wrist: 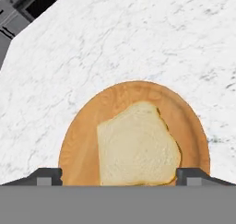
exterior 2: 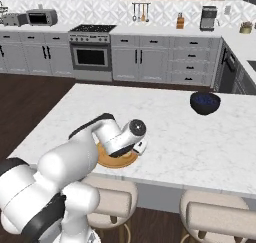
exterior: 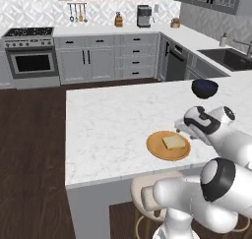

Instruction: Start the toaster. Once the lever pops up, take the bread to the plate on the dining counter.

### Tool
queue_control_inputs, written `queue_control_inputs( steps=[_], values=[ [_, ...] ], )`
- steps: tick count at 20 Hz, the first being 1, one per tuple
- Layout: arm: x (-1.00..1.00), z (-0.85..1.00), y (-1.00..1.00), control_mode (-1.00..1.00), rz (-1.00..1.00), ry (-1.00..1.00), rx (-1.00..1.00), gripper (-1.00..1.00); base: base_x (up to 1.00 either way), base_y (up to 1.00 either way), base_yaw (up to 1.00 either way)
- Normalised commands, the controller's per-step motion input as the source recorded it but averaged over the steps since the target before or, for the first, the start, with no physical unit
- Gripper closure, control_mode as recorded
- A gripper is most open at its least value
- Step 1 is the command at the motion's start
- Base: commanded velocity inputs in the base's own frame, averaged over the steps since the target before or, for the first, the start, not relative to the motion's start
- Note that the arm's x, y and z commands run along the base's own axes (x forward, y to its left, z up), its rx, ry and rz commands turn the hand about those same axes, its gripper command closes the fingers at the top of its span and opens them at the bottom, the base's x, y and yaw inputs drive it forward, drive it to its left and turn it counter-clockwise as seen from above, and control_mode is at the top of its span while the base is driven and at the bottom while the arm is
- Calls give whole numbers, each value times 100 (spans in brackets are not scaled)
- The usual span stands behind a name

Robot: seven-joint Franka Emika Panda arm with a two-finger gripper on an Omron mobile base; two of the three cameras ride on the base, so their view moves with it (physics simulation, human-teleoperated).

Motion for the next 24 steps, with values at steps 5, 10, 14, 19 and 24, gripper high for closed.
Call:
queue_control_inputs(
  steps=[5,10,14,19,24],
  values=[
    [0,58,0,-100,-22,13,-10,-100,0,0,0],
    [-2,68,22,-100,-4,24,-6,-100,0,0,0],
    [-30,45,86,-100,13,24,-16,-100,0,0,0],
    [-86,28,92,-100,20,19,-17,-100,0,0,0],
    [-93,20,41,-100,13,7,-6,-100,0,0,0]
  ],
)
